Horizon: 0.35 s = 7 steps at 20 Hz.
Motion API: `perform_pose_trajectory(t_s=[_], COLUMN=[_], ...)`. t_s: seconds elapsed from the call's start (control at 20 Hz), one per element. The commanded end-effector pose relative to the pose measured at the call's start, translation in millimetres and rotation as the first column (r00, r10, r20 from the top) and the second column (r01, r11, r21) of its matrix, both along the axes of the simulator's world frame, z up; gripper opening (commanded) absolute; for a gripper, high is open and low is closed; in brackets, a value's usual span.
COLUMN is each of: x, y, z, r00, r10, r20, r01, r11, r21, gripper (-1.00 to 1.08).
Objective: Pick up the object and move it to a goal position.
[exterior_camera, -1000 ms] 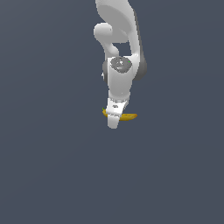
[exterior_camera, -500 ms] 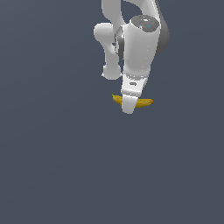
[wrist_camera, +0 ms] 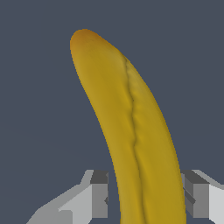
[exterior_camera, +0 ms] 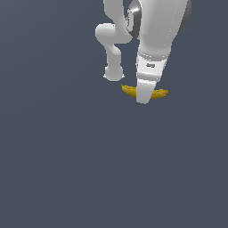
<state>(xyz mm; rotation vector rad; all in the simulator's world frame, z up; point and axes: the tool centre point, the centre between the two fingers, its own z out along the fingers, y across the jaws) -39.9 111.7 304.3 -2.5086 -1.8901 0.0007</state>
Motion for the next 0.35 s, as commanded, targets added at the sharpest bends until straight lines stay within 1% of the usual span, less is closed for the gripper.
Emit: perform_pose_trajectory(t_s=[0.0, 0.3], x=[0.9, 2.5], y=[3.7, 5.8], z=[9.1, 13.3], r00=[1.000, 1.000], r10=[-0.001, -0.002], r20=[0.001, 0.001], r01=[0.001, 0.002], r11=[1.000, 1.000], r21=[0.000, 0.000], gripper=[-1.00, -1.00])
